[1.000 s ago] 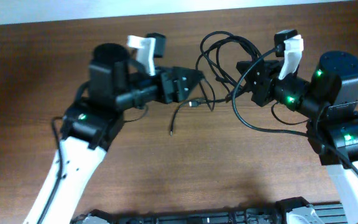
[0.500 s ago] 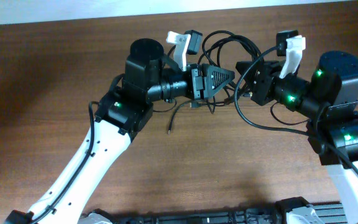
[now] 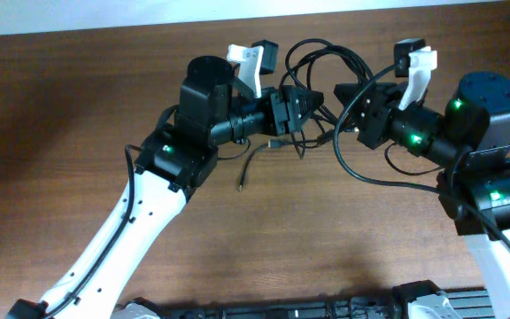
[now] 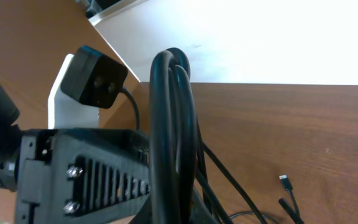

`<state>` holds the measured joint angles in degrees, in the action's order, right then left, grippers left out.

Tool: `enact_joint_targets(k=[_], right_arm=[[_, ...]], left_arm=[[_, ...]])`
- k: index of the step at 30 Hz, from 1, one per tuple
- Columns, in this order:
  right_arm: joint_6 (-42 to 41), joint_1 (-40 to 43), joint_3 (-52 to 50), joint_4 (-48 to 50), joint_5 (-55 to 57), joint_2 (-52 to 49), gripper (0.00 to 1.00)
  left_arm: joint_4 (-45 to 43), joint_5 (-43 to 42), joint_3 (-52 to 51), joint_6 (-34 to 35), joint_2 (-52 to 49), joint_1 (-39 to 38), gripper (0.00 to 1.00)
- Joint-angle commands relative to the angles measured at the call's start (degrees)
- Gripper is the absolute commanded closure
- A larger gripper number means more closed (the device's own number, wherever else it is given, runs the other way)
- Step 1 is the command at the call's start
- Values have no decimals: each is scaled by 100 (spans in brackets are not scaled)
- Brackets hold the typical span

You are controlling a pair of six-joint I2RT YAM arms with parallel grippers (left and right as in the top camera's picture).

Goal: Untangle cables

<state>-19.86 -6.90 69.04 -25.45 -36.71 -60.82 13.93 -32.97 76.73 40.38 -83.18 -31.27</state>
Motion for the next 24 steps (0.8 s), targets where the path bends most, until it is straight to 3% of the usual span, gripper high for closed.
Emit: enact_joint_targets(k=[1, 3, 14, 17, 18, 24], right_arm=[[-37, 20, 31, 42, -188, 66, 96], [-37, 20, 31, 9, -188, 66, 96], [28, 15, 31, -219, -472, 66, 96], [28, 15, 31, -219, -492, 66, 96], [31, 15, 31, -219, -487, 66, 96], [463, 17, 31, -350, -153, 44, 96]], left_arm=[[-22, 264, 35, 33, -39, 7, 51], [-22, 267, 35, 33, -39, 7, 62], [-63, 542, 35, 35, -39, -15, 68], [-61, 542, 35, 35, -39, -24, 85], [-63, 538, 35, 37, -39, -26, 100], [-70, 304, 35, 37, -39, -61, 100]])
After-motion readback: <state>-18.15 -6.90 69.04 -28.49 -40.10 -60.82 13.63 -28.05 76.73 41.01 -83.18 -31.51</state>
